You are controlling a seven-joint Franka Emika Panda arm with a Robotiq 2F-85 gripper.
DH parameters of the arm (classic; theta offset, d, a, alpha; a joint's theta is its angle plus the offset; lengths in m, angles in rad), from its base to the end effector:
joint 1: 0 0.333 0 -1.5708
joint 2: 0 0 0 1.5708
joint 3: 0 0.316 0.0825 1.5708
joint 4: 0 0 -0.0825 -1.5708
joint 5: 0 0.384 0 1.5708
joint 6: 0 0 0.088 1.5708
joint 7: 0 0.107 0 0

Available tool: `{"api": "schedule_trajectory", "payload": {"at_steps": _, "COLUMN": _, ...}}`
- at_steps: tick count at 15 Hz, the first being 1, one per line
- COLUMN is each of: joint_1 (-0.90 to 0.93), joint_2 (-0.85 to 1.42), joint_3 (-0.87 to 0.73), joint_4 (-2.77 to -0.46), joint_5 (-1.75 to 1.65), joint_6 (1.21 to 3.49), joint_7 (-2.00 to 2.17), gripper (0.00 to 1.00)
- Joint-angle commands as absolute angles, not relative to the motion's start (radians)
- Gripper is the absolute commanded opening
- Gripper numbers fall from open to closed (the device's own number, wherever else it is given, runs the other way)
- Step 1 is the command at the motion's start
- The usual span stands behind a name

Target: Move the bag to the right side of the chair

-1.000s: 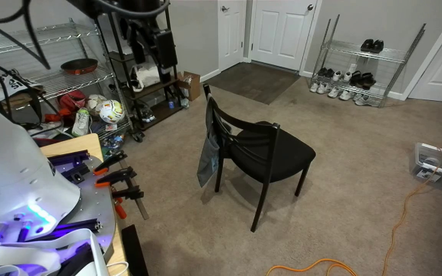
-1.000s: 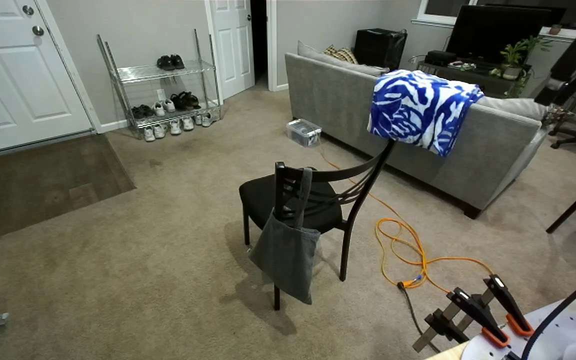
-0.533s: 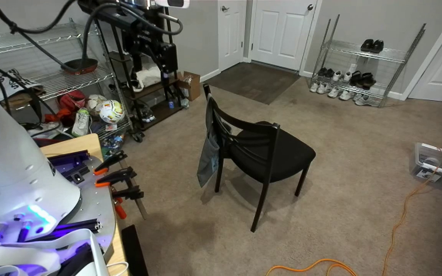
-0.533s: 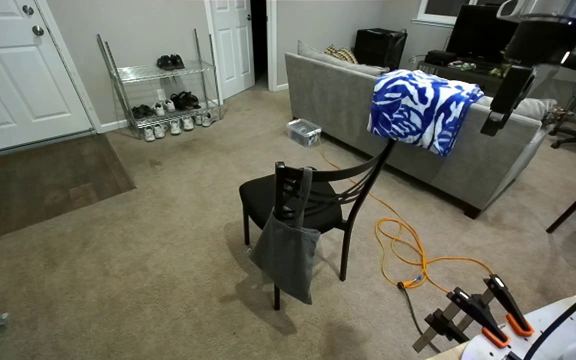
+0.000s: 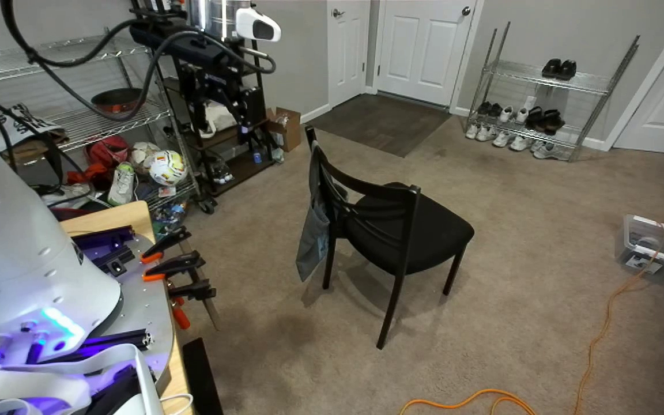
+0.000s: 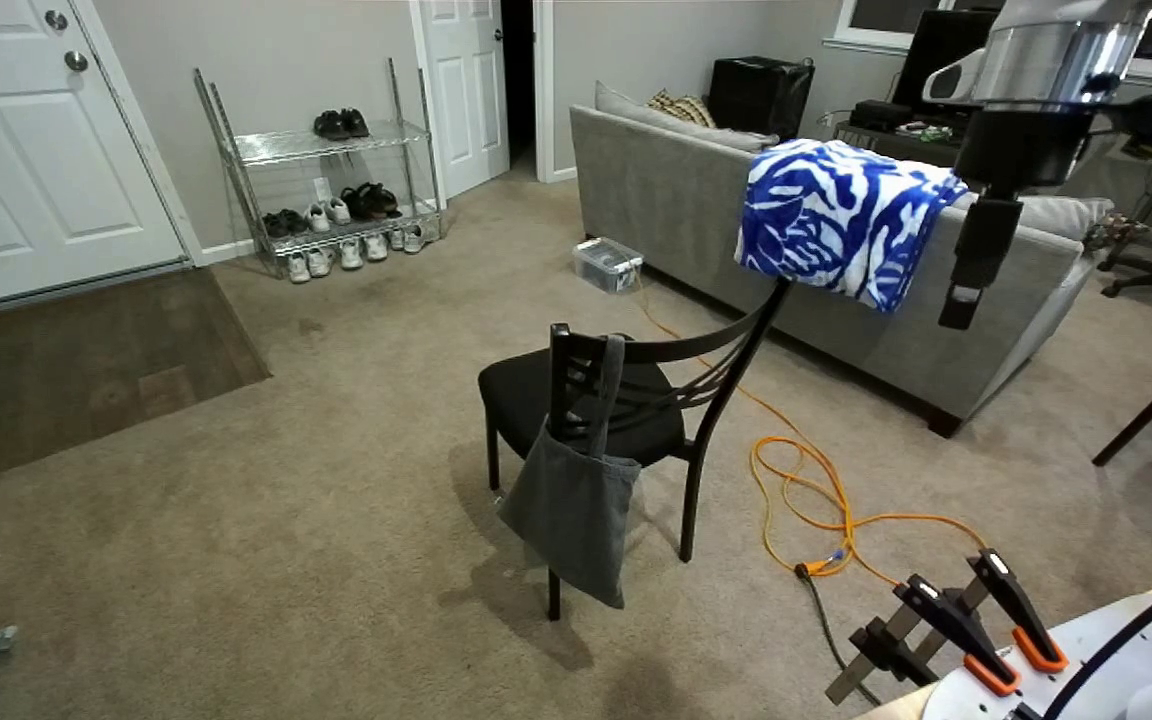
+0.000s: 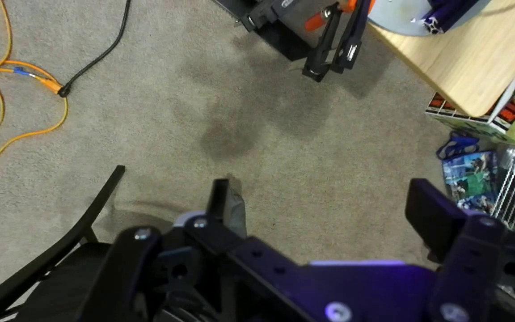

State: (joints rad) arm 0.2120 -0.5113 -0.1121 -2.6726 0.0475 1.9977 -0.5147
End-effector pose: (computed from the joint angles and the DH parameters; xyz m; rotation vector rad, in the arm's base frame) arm 0.3495 0.0402 0.3830 -2.8676 -0.9030 0.2178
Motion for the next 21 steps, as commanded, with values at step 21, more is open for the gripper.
{"api": "schedule_trajectory", "payload": {"at_steps": 21, "joint_1": 0.228, "joint_2": -0.452, "joint_3": -0.03, "joint_4": -2.687, "joint_5": 0.053, "joint_6": 2.049, "joint_7": -0.523, "gripper": 1.0}}
